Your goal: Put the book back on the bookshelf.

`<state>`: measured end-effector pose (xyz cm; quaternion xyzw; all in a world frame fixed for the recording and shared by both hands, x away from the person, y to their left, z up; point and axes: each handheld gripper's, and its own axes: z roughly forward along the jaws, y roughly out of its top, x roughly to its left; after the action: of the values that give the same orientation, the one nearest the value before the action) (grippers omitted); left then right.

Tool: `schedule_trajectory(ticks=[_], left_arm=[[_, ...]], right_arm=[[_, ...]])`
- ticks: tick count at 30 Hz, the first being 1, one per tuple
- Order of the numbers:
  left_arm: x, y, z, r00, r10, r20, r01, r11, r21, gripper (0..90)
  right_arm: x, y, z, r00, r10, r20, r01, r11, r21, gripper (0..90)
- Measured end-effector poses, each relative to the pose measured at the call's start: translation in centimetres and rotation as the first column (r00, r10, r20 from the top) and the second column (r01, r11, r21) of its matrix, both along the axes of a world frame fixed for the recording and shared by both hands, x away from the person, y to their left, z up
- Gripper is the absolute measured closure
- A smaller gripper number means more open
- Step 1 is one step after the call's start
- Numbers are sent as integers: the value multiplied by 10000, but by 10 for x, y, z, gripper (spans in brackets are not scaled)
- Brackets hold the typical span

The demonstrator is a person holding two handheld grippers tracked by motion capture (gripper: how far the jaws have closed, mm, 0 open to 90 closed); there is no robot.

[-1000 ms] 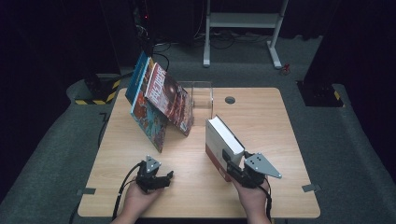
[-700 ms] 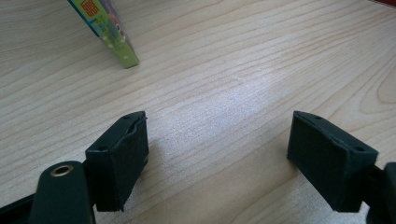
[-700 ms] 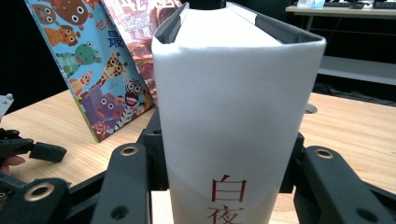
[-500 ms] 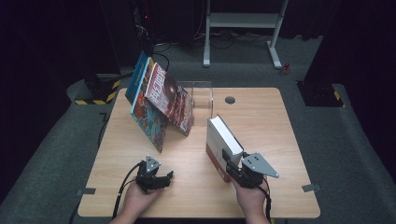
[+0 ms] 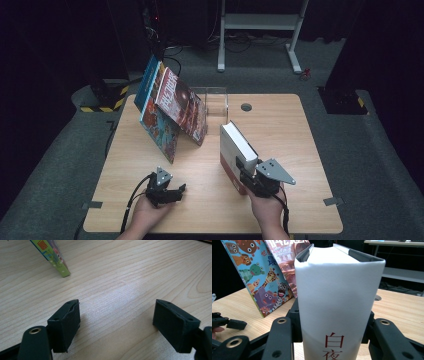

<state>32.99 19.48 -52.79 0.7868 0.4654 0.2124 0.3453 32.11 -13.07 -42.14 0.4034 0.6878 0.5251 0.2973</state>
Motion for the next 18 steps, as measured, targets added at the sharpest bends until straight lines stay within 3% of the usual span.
schedule_trajectory(ticks=[18], left_arm=[[0,0,0,10000,-86,28,86,10000,-25,223]], right_arm=[[10,6,13,9999,60,-95,-59,10000,18,545]])
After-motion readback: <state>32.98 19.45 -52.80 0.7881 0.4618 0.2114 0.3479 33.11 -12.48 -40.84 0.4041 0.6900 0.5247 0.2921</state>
